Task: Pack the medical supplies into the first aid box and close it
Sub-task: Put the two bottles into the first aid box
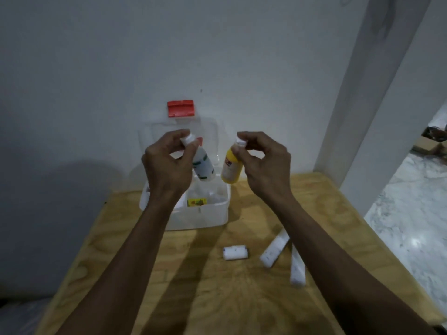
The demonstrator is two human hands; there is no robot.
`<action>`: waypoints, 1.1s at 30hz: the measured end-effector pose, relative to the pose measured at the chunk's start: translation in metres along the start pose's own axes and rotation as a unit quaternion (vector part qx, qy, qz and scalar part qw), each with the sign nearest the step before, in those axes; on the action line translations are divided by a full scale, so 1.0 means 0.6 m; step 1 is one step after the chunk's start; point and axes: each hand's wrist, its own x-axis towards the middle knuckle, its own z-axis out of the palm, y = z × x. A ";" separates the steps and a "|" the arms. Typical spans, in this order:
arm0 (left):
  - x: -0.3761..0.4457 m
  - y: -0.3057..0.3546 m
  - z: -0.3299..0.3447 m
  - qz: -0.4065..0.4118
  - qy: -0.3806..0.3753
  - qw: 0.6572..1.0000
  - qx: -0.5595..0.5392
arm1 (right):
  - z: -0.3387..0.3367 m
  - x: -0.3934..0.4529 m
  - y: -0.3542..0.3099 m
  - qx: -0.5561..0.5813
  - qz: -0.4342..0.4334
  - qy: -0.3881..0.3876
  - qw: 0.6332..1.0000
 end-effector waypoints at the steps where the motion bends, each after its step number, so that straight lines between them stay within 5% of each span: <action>1: 0.006 -0.008 0.001 -0.005 -0.005 1.000 0.001 | 0.012 -0.001 0.004 0.000 -0.001 -0.005 1.000; 33: 0.016 -0.144 0.065 -0.007 -0.264 0.962 0.074 | 0.074 -0.038 0.117 -0.128 0.013 -0.177 0.976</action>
